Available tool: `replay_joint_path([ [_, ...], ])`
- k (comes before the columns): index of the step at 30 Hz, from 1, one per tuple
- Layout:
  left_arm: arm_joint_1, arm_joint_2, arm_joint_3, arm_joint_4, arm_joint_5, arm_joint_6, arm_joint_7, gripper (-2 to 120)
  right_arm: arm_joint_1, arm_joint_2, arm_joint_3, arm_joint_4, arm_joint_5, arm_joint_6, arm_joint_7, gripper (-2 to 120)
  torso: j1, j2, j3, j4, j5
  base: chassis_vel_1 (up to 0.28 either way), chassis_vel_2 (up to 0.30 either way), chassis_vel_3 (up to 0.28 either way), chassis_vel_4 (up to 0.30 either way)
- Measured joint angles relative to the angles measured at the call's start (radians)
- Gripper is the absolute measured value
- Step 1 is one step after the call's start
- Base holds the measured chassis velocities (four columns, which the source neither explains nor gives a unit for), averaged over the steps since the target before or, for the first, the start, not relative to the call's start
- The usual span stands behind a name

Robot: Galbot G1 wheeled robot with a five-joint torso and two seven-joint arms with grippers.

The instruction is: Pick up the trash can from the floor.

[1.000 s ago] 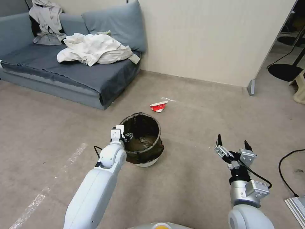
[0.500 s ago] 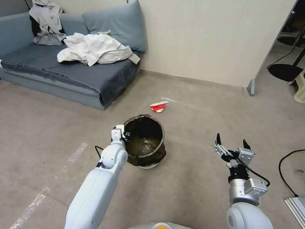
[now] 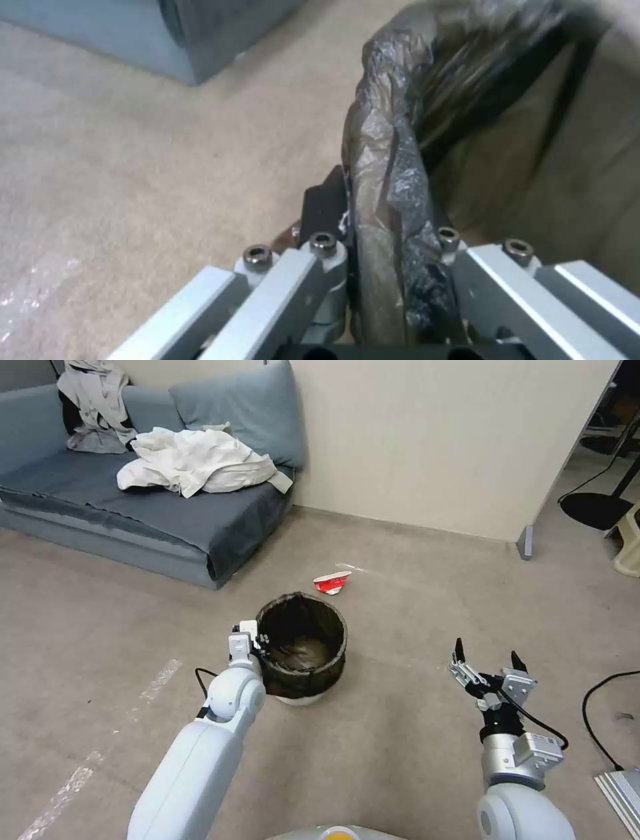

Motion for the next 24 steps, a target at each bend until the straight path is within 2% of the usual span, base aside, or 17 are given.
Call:
replay_joint_path([
  [3,0.027,0.024,-0.009,-0.083,-0.035,-0.002,-0.005,6,-0.006,-0.001,0.002,0.011,-0.001,0.000,0.001,100,0.000,0.000,0.000,0.0002,0.0006,0.000,0.000,0.000,0.000],
  [10,0.065,0.060,-0.026,-0.181,-0.100,-0.003,0.003,6,-0.013,0.000,0.002,0.022,-0.002,0.000,0.002,100,0.000,0.000,0.000,-0.0001,0.0004,0.000,0.000,0.000,0.000],
  [16,0.122,0.105,-0.062,-0.280,-0.127,-0.028,0.057,6,-0.019,0.002,0.002,0.030,-0.003,0.002,0.003,100,0.000,0.000,0.000,0.0003,0.0006,0.000,0.000,0.000,0.000],
  [19,0.139,0.114,-0.072,-0.304,-0.134,-0.035,0.077,6,-0.020,0.003,0.002,0.031,-0.003,0.002,0.003,100,0.000,0.000,0.000,0.0001,0.0004,0.000,0.000,0.000,0.000],
  [24,0.187,0.136,-0.099,-0.375,-0.181,-0.066,0.145,6,-0.022,0.003,0.004,0.036,-0.003,0.005,0.004,100,0.000,0.000,0.000,0.0001,0.0005,0.000,0.000,0.000,0.000],
])
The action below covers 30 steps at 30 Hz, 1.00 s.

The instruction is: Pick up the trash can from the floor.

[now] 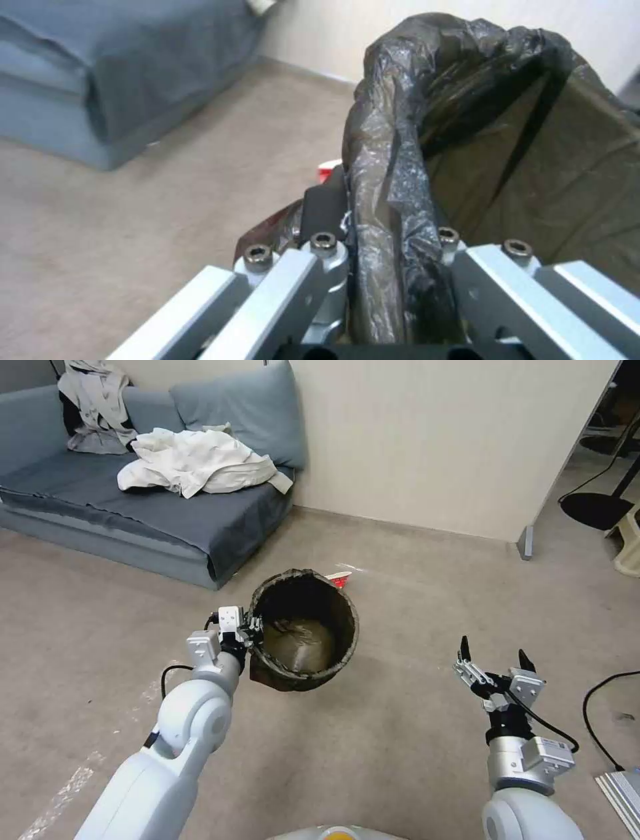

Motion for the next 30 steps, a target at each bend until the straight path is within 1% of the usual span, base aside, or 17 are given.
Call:
replay_joint_path([
  [2,0.018,0.007,-0.012,-0.032,-0.026,-0.007,0.030,6,-0.004,0.001,0.000,0.004,0.000,0.002,0.001,100,0.000,0.000,0.000,-0.0001,0.0000,0.000,0.000,0.000,0.000],
  [3,0.018,0.007,-0.012,-0.032,-0.026,-0.007,0.030,6,-0.004,0.001,0.000,0.004,0.000,0.002,0.001,100,0.000,0.000,0.000,-0.0001,0.0000,0.000,0.000,0.000,0.000],
  [6,0.039,0.012,-0.028,-0.053,-0.032,-0.030,0.089,6,-0.011,0.002,0.002,0.009,0.000,0.007,0.001,100,0.000,0.000,0.000,-0.0001,0.0001,0.000,0.000,0.000,0.000],
  [7,0.039,0.012,-0.028,-0.053,-0.032,-0.030,0.089,6,-0.011,0.002,0.002,0.009,0.000,0.007,0.001,100,0.000,0.000,0.000,-0.0001,0.0001,0.000,0.000,0.000,0.000],
  [10,0.056,0.017,-0.043,-0.061,-0.030,-0.067,0.159,6,-0.020,0.003,0.004,0.013,0.000,0.012,0.004,100,0.000,0.000,0.000,-0.0001,0.0002,0.000,0.000,0.000,0.000],
  [11,0.060,0.018,-0.045,-0.063,-0.029,-0.071,0.169,6,-0.021,0.004,0.005,0.015,0.000,0.013,0.007,100,0.000,0.000,0.000,-0.0001,0.0001,0.000,0.000,0.000,0.000],
  [15,0.073,0.017,-0.046,-0.074,-0.020,-0.078,0.182,5,-0.027,0.005,0.005,0.019,0.000,0.015,0.013,100,0.000,0.000,0.000,-0.0001,0.0000,0.000,0.000,0.000,0.000],
  [30,0.091,0.005,-0.039,-0.087,0.015,-0.086,0.182,5,-0.029,0.006,0.005,0.024,0.001,0.016,0.016,100,0.000,0.000,0.000,0.0000,0.0000,0.000,0.000,0.000,0.000],
])
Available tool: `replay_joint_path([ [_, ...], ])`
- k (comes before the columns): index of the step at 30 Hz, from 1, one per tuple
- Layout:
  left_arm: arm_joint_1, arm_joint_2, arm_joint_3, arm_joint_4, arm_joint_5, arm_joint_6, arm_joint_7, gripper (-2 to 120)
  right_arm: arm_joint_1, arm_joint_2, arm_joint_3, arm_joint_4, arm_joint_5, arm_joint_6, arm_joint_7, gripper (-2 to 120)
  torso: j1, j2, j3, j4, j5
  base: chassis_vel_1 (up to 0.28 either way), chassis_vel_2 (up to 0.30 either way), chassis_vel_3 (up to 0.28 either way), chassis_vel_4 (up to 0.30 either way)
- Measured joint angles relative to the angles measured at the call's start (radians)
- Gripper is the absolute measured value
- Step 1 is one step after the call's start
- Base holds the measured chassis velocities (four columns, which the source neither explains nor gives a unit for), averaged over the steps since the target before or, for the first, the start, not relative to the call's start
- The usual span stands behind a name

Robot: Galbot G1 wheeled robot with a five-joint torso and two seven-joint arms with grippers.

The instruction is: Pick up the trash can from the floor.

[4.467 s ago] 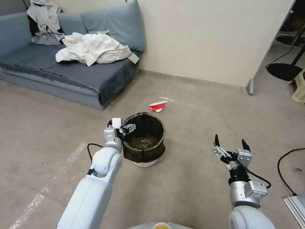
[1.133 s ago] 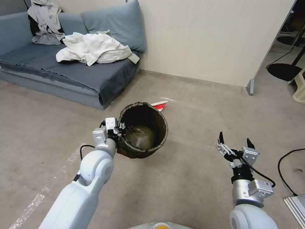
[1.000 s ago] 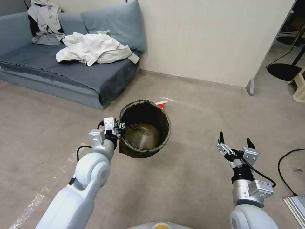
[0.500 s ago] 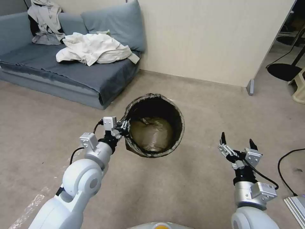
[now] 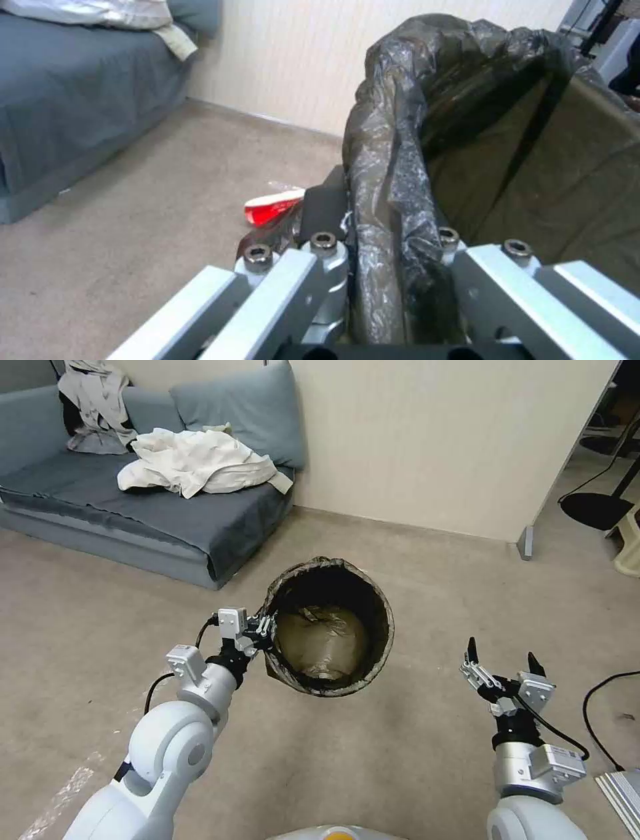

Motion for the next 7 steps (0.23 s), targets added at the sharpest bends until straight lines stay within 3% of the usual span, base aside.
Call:
replay_joint_path([
  [7,-0.003,-0.003,0.004,0.002,0.008,-0.002,0.000,5,0.004,-0.001,0.001,-0.005,0.001,0.000,0.000,100,0.000,0.000,0.000,0.0000,0.0000,0.000,0.000,0.000,0.000],
])
